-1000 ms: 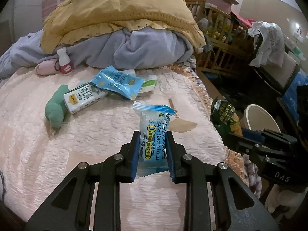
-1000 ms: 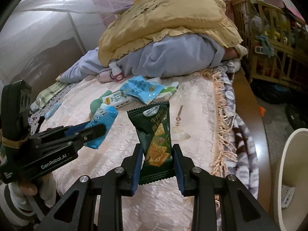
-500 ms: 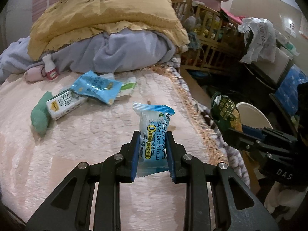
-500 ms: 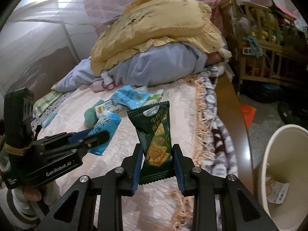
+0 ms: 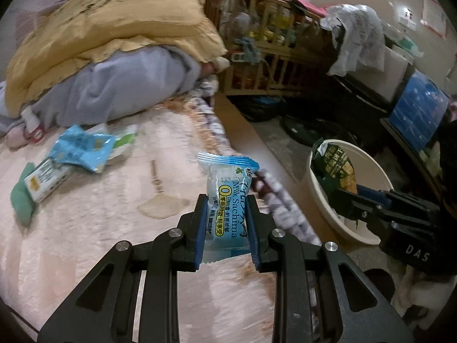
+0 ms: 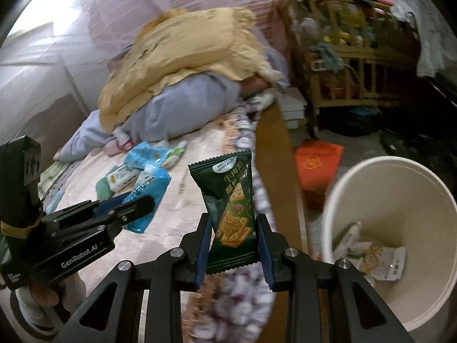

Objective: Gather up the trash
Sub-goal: 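Carry both snack packets over the white bucket, then open both tools to drop the packets into the bucket, then return both open tools to the remaining trash on the bed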

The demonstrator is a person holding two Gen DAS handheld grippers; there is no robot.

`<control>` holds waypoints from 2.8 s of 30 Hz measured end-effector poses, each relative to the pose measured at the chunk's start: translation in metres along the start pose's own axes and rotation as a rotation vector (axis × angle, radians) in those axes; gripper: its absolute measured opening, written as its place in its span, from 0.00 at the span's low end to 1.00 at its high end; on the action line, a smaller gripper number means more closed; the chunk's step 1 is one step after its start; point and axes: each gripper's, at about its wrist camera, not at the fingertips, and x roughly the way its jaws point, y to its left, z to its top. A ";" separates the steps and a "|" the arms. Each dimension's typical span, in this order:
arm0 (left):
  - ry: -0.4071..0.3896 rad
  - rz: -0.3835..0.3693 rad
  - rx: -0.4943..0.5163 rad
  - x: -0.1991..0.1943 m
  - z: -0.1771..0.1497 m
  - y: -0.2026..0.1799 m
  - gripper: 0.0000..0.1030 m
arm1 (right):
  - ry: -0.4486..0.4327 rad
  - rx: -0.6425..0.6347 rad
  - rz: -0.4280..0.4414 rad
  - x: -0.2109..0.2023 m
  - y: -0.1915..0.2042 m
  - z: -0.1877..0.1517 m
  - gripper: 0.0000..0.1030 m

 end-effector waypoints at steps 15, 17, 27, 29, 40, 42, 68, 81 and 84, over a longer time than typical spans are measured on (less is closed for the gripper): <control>0.077 -0.208 0.062 0.049 0.025 -0.084 0.23 | -0.039 0.214 -0.153 -0.034 -0.109 -0.012 0.29; 0.087 -0.243 0.072 0.054 0.028 -0.097 0.22 | -0.035 0.244 -0.173 -0.036 -0.123 -0.015 0.29; 0.137 -0.368 0.047 0.083 0.033 -0.130 0.27 | -0.045 0.344 -0.210 -0.041 -0.157 -0.027 0.29; 0.135 -0.387 0.042 0.085 0.033 -0.132 0.52 | -0.048 0.356 -0.218 -0.042 -0.161 -0.028 0.33; 0.103 -0.286 0.011 0.066 0.027 -0.099 0.60 | -0.023 0.348 -0.202 -0.034 -0.150 -0.029 0.42; 0.087 -0.246 0.005 0.060 0.024 -0.087 0.60 | -0.012 0.322 -0.189 -0.028 -0.138 -0.027 0.42; 0.022 0.163 -0.269 -0.011 -0.041 0.165 0.60 | 0.158 -0.081 0.091 0.093 0.069 0.010 0.57; -0.006 0.312 -0.477 -0.006 -0.057 0.332 0.64 | 0.152 -0.429 0.178 0.200 0.195 0.078 0.75; -0.009 0.321 -0.484 0.008 -0.052 0.357 0.65 | 0.136 -0.548 0.173 0.228 0.219 0.089 0.77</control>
